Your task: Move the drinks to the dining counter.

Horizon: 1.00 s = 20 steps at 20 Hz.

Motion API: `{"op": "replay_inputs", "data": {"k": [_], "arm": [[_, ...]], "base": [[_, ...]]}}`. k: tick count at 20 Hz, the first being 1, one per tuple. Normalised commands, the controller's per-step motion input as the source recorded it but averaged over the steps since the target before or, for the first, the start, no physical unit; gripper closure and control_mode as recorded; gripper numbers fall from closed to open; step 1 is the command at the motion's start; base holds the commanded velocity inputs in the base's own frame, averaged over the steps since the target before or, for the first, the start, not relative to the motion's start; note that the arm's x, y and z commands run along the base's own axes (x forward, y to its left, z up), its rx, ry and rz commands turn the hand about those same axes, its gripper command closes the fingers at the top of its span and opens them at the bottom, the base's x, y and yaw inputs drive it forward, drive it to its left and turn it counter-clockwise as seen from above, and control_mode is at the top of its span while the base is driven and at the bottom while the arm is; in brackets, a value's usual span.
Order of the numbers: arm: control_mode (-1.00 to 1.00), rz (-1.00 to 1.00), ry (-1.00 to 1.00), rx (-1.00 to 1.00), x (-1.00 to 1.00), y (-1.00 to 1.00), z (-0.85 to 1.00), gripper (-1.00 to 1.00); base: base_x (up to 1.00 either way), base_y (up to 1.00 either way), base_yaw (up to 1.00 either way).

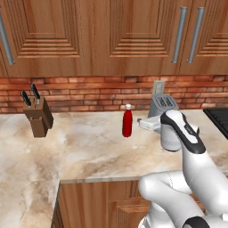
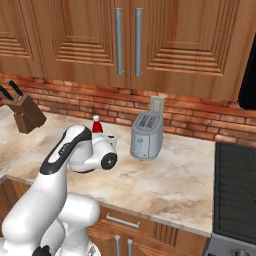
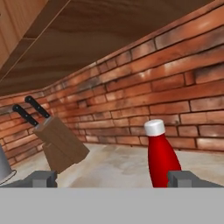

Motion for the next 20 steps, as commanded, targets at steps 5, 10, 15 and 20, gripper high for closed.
{"op": "replay_inputs", "data": {"k": [5,10,15,20], "arm": [[-1.00,0.00,0.00,0.00,0.00,0.00,-0.31,-1.00],[-1.00,0.00,0.00,0.00,0.00,0.00,-0.26,-1.00],[-1.00,0.00,0.00,0.00,0.01,0.00,-0.22,-1.00],[-1.00,-0.01,-0.02,0.00,0.02,0.00,-0.16,-1.00]], "base": [[0.00,0.00,0.00],[0.00,0.00,0.00],[0.00,0.00,0.00],[0.00,0.00,0.00]]}}
